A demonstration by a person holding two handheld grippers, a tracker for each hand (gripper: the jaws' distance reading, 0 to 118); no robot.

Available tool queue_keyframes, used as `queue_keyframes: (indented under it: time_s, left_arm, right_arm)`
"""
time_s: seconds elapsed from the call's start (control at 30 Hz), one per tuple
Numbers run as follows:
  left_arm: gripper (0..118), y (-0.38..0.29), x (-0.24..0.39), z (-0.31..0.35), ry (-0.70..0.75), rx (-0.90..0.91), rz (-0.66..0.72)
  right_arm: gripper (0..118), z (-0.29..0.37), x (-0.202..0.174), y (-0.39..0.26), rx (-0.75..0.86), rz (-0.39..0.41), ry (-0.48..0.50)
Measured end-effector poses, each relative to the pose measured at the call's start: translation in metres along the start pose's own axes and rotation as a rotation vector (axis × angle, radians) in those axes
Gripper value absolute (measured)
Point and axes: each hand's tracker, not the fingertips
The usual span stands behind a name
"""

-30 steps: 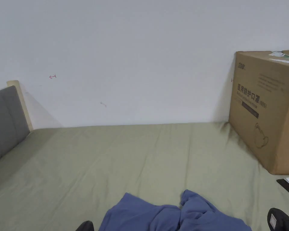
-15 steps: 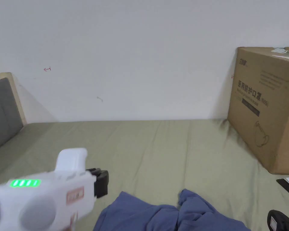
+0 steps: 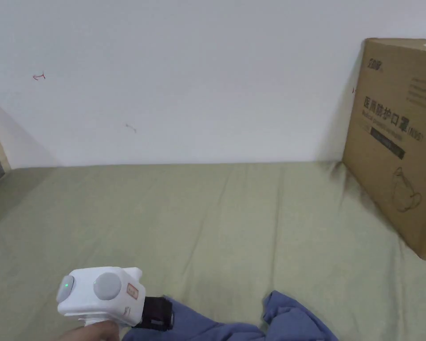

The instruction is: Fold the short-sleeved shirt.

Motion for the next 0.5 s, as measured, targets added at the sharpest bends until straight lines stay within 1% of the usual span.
queue_keyframes:
  time_s: [0.1, 0.17, 0.2, 0.23, 0.27, 0.3, 0.33, 0.37, 0.4, 0.43, 0.5]
  left_arm:
    - [116, -0.001, 0.01, -0.021, -0.008, -0.012, -0.039]
    - [106, -0.006, 0.02, -0.026, -0.024, -0.015, -0.083]
    - [95, -0.011, 0.029, -0.025, 0.044, 0.005, -0.125]
    - [78, -0.019, 0.036, -0.022, 0.116, 0.038, -0.17]
    - [68, -0.025, 0.04, -0.02, 0.16, 0.062, -0.212]
    - [49, -0.032, 0.043, -0.016, 0.164, 0.087, -0.208]
    - [9, -0.034, 0.044, -0.009, 0.129, 0.108, -0.186]
    - [2, -0.035, 0.044, -0.004, 0.09, 0.115, -0.167]
    - [2, -0.036, 0.042, -0.001, 0.034, 0.108, -0.147]
    - [2, -0.039, 0.042, 0.006, 0.049, 0.12, -0.146]
    - [2, -0.038, 0.035, 0.017, 0.025, 0.151, -0.144]
  right_arm:
    - [0, -0.017, 0.003, -0.008, -0.039, -0.019, -0.005]
    - [0, -0.023, 0.003, -0.011, -0.059, -0.033, -0.008]
    - [0, -0.026, 0.003, -0.013, -0.068, -0.043, -0.007]
    - [0, -0.028, 0.002, -0.013, -0.072, -0.049, -0.004]
    - [0, -0.029, 0.001, -0.014, -0.076, -0.052, -0.001]
    - [0, -0.029, 0.0, -0.015, -0.077, -0.05, 0.002]
    - [0, -0.03, -0.001, -0.015, -0.077, -0.047, 0.01]
    - [0, -0.032, -0.001, -0.013, -0.079, -0.047, 0.028]
    - [0, -0.036, 0.001, -0.009, -0.091, -0.06, 0.087]
    - [0, -0.041, 0.002, -0.004, -0.103, -0.071, 0.11]
    - [0, -0.057, 0.007, 0.013, -0.097, -0.067, 0.11]
